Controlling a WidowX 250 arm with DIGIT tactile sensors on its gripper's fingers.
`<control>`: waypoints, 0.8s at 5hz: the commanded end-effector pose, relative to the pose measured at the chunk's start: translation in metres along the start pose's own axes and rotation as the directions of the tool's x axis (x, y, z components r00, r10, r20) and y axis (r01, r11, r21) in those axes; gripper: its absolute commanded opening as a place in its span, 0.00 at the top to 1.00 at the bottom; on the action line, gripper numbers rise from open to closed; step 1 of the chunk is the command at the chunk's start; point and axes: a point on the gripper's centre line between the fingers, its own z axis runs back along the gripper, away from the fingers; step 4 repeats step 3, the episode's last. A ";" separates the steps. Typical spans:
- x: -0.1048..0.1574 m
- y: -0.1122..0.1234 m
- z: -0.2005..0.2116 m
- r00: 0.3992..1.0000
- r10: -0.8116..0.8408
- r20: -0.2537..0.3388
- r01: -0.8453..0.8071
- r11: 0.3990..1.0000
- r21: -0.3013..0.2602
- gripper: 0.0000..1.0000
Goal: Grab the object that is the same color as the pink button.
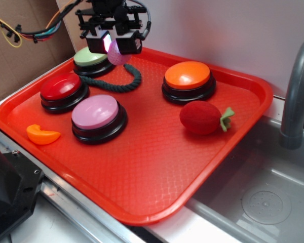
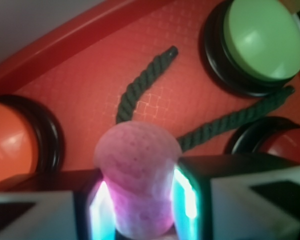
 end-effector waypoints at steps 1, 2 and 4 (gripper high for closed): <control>-0.021 0.010 0.018 0.986 -0.163 0.034 0.164 0.986 -0.016 1.00; -0.031 0.016 0.014 0.971 -0.239 -0.009 0.239 0.971 -0.031 1.00; -0.033 0.019 0.015 0.969 -0.246 -0.011 0.246 0.968 -0.043 1.00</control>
